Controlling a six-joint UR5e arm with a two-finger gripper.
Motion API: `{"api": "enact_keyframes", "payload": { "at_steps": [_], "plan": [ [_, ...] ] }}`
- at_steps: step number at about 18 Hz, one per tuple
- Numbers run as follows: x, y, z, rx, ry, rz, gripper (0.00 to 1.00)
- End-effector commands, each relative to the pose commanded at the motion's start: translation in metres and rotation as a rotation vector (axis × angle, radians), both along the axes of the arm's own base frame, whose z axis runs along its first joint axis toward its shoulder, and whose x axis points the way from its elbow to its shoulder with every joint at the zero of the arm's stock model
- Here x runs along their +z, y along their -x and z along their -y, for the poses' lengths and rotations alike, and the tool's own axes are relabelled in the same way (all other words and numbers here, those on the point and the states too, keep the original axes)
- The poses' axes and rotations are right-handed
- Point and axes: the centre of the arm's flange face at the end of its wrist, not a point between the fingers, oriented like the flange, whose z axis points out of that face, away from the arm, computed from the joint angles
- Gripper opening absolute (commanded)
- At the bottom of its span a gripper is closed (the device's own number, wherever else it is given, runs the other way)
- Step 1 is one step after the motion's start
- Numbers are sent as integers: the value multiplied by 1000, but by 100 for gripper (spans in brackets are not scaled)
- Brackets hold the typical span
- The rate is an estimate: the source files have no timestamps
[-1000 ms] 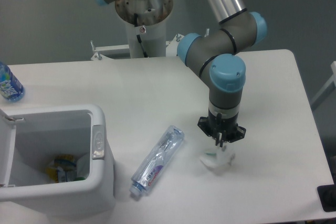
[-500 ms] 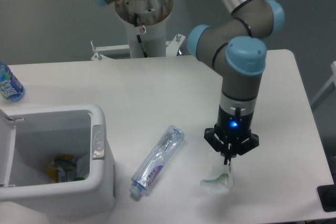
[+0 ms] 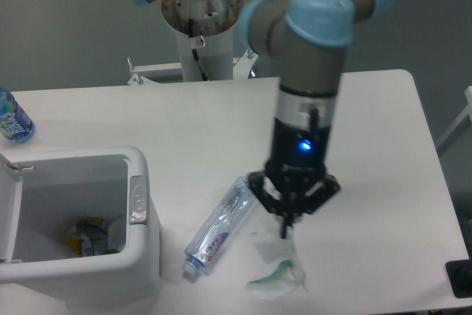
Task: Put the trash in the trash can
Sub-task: 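Lift the tissue and carry it over the white bin, then release, then move the open gripper over the clear water bottle and lower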
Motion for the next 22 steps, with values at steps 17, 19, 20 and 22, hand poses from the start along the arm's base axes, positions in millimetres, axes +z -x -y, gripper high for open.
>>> {"api": "enact_keyframes", "payload": {
  "at_steps": [17, 19, 20, 22],
  "plan": [
    [26, -172, -27, -200, -28, 22, 100],
    [30, -159, -22, -175, -30, 17, 100],
    [31, -134, -12, -129, -30, 11, 100],
    [15, -87, 6, -60, -9, 16, 100]
  ]
}}
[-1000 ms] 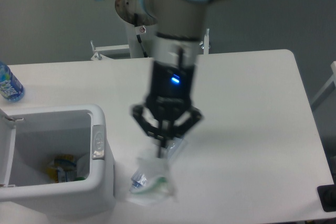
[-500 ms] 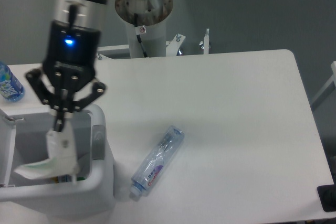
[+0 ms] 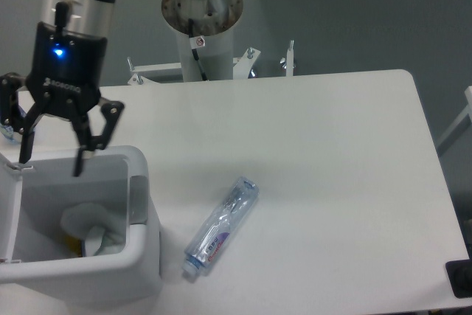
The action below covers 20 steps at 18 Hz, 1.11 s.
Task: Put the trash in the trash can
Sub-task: 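Move the open gripper over the clear water bottle and lower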
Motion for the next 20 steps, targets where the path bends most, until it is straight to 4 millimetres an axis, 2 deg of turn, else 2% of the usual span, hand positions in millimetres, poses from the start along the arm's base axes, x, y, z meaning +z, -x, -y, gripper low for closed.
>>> {"api": "enact_keyframes", "payload": {
  "at_steps": [2, 4, 8, 10, 11, 13, 16, 18, 20],
  "plan": [
    [-14, 44, 21, 38, 30, -23, 100],
    [-42, 72, 38, -16, 90, -79, 100],
    [-126, 106, 77, -218, 248, -169, 100],
    [-154, 121, 90, -230, 316, -166, 100],
    [-172, 126, 90, -231, 384, -148, 100],
    [-194, 131, 96, -264, 524, -154, 100],
    [-228, 135, 91, -300, 569, -122, 100],
    [-253, 125, 84, -324, 590, -92, 100],
    [-269, 120, 81, -335, 597, -73, 100]
  ]
}}
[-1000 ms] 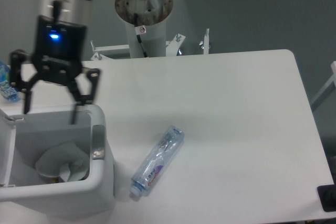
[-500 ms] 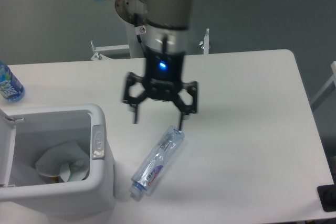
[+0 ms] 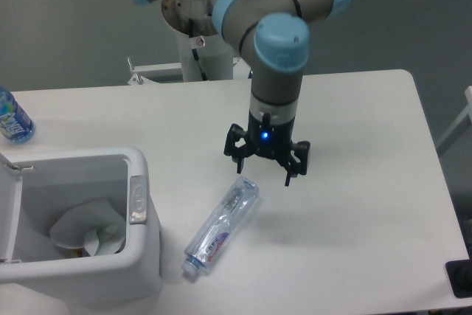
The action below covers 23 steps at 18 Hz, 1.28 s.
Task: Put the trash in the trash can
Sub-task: 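Move the open gripper over the clear water bottle and lower, then close the gripper around the bottle's middle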
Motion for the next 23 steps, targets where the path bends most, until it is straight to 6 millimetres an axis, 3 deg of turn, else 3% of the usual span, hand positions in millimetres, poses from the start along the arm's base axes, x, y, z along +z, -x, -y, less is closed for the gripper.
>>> {"api": "enact_keyframes", "payload": {
  "at_steps": [2, 5, 8, 14, 23],
  "plan": [
    [-18, -5, -5, -8, 22, 18, 100],
    [-26, -9, -12, -22, 4, -4, 100],
    [-55, -15, -22, -41, 30, 26, 100],
    [-94, -25, -33, -73, 61, 56, 100],
    [-109, -29, -38, -88, 67, 60, 100]
  ]
}}
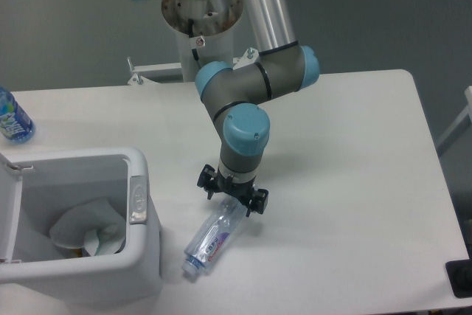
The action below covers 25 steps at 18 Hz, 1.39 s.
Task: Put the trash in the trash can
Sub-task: 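Close the gripper around the bottle's middle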
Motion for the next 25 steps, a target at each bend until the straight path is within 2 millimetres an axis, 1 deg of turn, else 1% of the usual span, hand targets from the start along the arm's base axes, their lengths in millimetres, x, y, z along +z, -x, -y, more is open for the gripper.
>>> {"api": "enact_keyframes", "payload": {
  "at_steps": [3, 6, 8, 16, 23, 25],
  "plan": [
    [-1, 1, -1, 0, 0, 0, 99],
    [-1, 1, 1, 2, 2, 0, 78],
    [0, 1, -1, 2, -1, -3, 70],
    [7, 3, -1, 0, -10, -12, 70],
    [11, 5, -3, 0, -16, -19, 63],
    [11, 4, -3, 0, -17, -18, 58]
  ]
}}
